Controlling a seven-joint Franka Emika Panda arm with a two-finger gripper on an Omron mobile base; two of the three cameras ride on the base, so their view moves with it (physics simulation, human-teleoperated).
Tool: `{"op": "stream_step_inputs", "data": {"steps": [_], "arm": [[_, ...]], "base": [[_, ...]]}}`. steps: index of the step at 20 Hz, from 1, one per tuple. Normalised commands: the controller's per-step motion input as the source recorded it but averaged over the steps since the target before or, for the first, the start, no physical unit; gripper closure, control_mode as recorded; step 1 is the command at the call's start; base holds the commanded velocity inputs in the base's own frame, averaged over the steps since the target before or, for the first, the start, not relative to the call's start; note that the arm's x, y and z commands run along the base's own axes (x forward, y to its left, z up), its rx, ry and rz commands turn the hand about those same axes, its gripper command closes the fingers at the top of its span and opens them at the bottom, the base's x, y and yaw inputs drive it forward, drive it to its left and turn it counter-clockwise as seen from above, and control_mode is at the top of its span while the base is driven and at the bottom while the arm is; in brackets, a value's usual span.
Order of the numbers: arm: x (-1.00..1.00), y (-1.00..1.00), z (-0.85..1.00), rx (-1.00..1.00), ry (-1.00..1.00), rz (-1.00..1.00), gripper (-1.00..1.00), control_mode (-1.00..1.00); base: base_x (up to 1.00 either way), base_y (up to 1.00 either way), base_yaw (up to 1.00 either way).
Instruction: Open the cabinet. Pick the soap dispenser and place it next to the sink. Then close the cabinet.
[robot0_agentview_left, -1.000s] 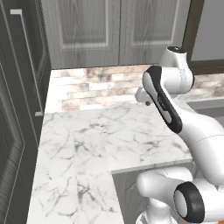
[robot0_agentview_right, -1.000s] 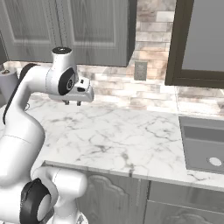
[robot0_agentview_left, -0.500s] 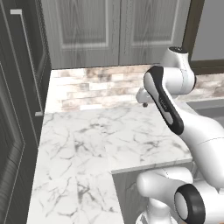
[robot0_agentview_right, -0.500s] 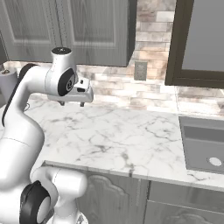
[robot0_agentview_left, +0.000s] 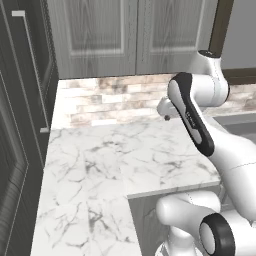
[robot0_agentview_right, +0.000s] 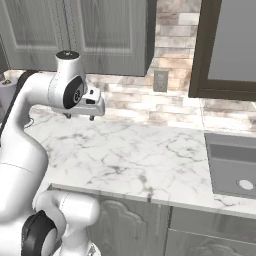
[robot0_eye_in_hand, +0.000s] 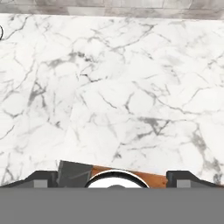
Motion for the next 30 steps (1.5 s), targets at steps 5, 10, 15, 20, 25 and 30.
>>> {"op": "stream_step_inputs", "data": {"steps": [5,10,15,20,25,30], "arm": [[0.0,0.0,0.64,0.01,-0.06,-0.06,-1.0,-1.0],[0.0,0.37,0.53,0.07,-0.14,-0.02,-1.0,-1.0],[-0.09,0.45,0.61,0.01,-0.15,-0.06,-1.0,-1.0],[-0.34,0.07,0.49,0.08,-0.15,-0.01,-1.0,-1.0],[-0.1,0.0,0.3,0.13,-0.14,0.0,-1.0,-1.0],[-0.01,0.01,0.17,0.03,-0.26,0.0,-1.0,-1.0]], "base": [[0.0,0.0,0.0],[0.0,0.0,0.0],[0.0,0.0,0.0],[0.0,0.0,0.0],[0.0,0.0,0.0],[0.0,0.0,0.0]]}}
